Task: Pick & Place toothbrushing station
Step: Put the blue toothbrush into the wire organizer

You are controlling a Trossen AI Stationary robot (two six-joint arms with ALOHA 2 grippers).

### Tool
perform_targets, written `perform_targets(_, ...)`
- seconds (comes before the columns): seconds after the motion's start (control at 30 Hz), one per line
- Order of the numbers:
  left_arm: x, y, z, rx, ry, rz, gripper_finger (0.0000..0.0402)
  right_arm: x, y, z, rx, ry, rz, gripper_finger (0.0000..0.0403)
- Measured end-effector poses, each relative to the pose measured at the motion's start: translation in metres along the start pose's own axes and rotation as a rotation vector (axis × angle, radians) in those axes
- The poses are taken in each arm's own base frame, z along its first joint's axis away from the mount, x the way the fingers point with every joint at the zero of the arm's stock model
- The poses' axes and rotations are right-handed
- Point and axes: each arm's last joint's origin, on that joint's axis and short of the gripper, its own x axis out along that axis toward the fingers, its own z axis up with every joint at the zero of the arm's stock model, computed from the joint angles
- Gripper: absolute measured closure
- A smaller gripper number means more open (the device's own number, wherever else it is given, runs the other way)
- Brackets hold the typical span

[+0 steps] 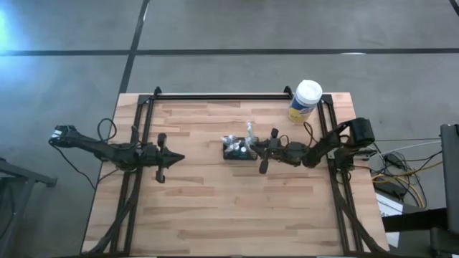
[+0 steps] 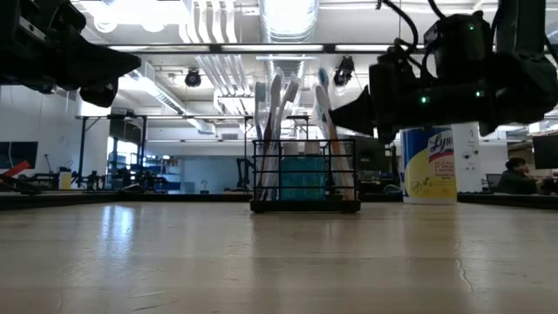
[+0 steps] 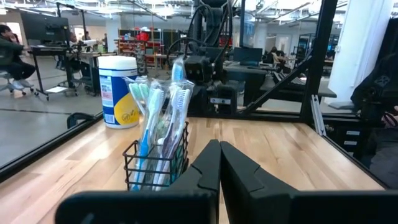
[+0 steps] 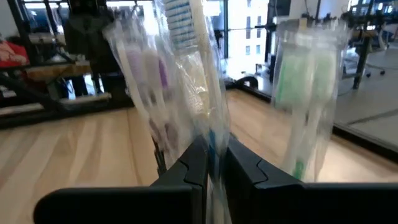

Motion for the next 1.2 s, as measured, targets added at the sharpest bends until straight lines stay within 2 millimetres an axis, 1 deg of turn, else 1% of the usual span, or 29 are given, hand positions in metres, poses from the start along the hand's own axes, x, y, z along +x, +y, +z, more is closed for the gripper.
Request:
perform_targets(0.13, 0.000, 0.000, 0.000, -0.002, 0.001, 0.000, 0.0394, 0.001, -0.001, -0.010, 0.002, 0.012, 0.000, 0.0380)
perform_targets(0.27, 0.000, 0.000, -0.001, -0.004, 0.007, 0.000, 0.0394, 0.001, -0.001, -0.012, 0.009, -0.004, 0.001, 0.0372)
perform_targets(0.4, 0.000, 0.000, -0.001, -0.012, 0.008, 0.000, 0.0394, 0.001, 0.000, -0.010, 0.022, -0.006, 0.010, 0.0351)
perform_targets(0.53, 0.000, 0.000, -0.001, -0.015, 0.007, 0.000, 0.0394, 0.000, 0.001, -0.005, 0.044, -0.022, 0.058, 0.0320)
perform_targets(0.67, 0.000, 0.000, -0.001, -0.026, 0.008, 0.000, 0.0394, -0.001, 0.001, 0.002, 0.051, -0.042, 0.062, 0.0293)
perform_targets(0.8, 0.000, 0.000, -0.001, -0.031, 0.009, 0.000, 0.0394, -0.002, 0.002, 0.009, 0.052, -0.047, 0.063, 0.0273)
perform_targets(1.03, 0.000, 0.000, -0.001, -0.031, 0.010, 0.000, 0.0394, -0.006, 0.001, 0.016, 0.031, 0.011, 0.041, 0.0258)
perform_targets(1.2, 0.000, 0.000, -0.001, -0.031, 0.010, 0.000, 0.0394, -0.009, 0.000, 0.029, 0.021, -0.033, 0.026, 0.0259)
